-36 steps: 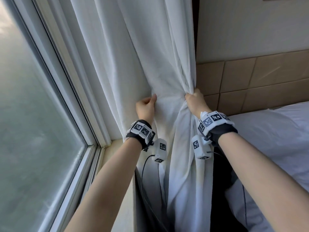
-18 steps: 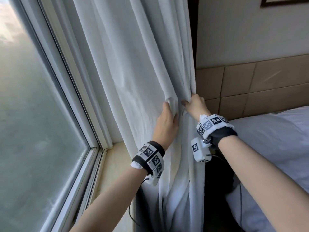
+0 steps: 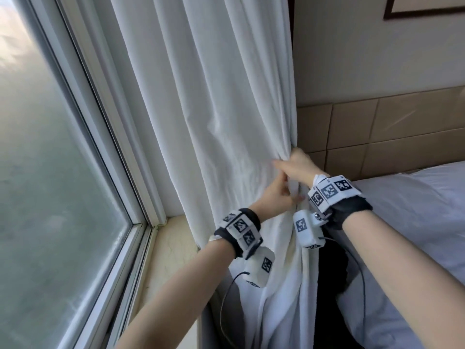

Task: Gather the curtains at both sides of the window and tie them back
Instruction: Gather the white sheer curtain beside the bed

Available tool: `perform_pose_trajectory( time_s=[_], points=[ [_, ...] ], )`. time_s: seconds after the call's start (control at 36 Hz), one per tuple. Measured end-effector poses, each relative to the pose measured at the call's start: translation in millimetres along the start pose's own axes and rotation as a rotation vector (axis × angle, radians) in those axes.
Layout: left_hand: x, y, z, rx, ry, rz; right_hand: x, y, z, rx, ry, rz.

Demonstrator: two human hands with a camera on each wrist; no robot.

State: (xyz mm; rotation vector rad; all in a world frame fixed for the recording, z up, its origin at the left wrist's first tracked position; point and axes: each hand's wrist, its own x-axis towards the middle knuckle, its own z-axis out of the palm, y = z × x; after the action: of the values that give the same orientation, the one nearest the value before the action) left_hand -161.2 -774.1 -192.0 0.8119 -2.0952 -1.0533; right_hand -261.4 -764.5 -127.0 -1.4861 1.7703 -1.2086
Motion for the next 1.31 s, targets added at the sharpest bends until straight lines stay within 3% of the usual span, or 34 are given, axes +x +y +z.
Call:
perform_pose_trajectory(
  time_s=[0.11, 0.17, 0.28, 0.33, 0.39, 0.44, 0.56, 0.69, 0.92, 1.03, 1.08, 1.17, 1.31],
  points=[
    [-3, -4, -43, -0.002, 0.034, -0.005, 2, 0, -7, -0.073, -0.007, 0.038],
    [-5, -5, -68, -0.054, 0.188, -0.017, 2, 1, -8, -0.092, -0.018, 0.028],
    [3, -33, -119, -0.204, 0.651, -0.099, -1, 5, -10, -0.033, -0.01, 0.028],
    [8, -50, -140, -0.301, 0.768, -0.206, -3, 5, -10, -0.002, 0.009, 0.037],
    [11, -59, -155, -0.301, 0.797, -0.326, -5, 5, -10, 0.02, -0.004, 0.048],
    [13, -63, -162, -0.272, 0.751, -0.388, -5, 4, -9, 0.033, -0.016, 0.049],
    [22, -56, -153, -0.399, 0.502, -0.4, -6, 4, -8, 0.079, -0.023, 0.053],
    [37, -47, -135, -0.487, 0.332, -0.389, -5, 6, -8, 0.089, -0.046, 0.054],
    [53, -30, -101, -0.53, 0.29, -0.301, -8, 6, -6, 0.111, -0.041, 0.042],
    [64, -22, -90, -0.52, 0.425, -0.382, -13, 3, -5, 0.15, -0.066, 0.05],
    [78, -44, -90, -0.477, 0.501, -0.385, -15, 4, -5, 0.199, -0.108, 0.065],
    [87, -64, -90, -0.363, 0.472, -0.346, -19, 4, -9, 0.252, -0.131, 0.093],
    [65, -29, -88, -0.369, 0.283, -0.264, -17, 2, -13, 0.2, -0.118, 0.098]
  ],
)
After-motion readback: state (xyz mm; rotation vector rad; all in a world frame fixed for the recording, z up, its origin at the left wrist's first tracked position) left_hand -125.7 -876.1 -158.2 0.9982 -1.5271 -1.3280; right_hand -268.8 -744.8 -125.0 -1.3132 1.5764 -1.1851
